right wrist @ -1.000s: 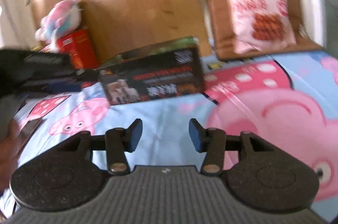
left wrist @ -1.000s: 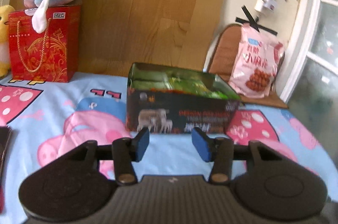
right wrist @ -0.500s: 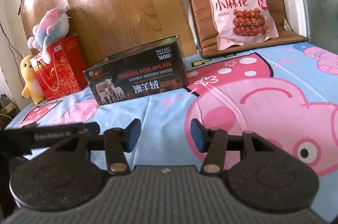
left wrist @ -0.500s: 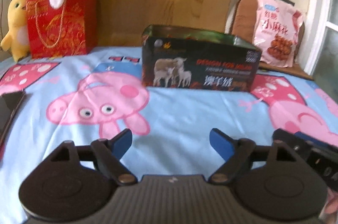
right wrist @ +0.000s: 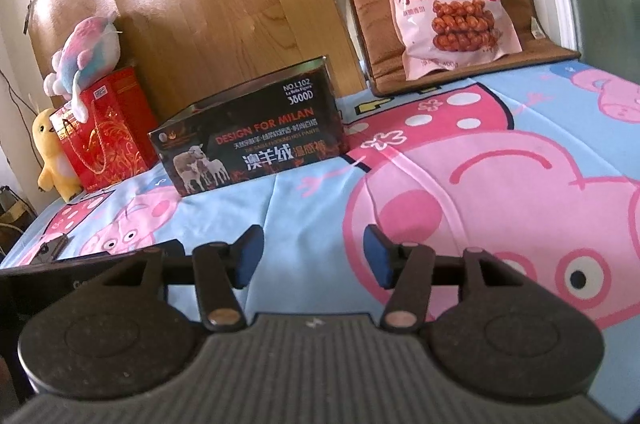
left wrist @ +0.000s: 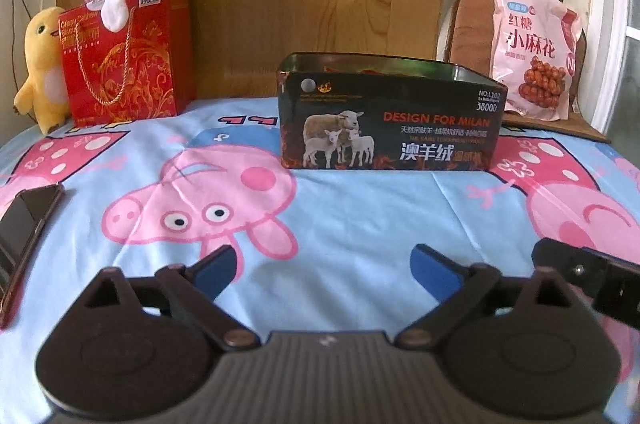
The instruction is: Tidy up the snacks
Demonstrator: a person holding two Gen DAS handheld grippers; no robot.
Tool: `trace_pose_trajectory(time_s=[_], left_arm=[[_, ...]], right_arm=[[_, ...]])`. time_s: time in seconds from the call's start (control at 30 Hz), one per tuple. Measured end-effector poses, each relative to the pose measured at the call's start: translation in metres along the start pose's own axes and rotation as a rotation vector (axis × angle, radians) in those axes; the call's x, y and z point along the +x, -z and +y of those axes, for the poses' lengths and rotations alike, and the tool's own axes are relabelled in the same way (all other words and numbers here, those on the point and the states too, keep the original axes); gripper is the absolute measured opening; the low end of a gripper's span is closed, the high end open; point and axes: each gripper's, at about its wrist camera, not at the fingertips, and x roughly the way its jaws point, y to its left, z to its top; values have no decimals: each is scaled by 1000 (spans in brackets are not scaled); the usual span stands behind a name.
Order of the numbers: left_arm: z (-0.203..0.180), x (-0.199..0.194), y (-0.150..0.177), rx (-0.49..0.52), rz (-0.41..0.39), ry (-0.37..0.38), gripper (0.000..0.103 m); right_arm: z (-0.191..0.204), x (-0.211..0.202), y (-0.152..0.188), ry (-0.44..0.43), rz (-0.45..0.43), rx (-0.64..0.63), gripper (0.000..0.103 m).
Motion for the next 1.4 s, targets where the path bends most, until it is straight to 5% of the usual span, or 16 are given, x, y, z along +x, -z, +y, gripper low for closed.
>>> trace_pose_trajectory(time_s=[1.4], left_arm=[[-9,-1,1,68,-25,-1,103]], right_arm=[[-6,3,-2,-39,32,24,64]])
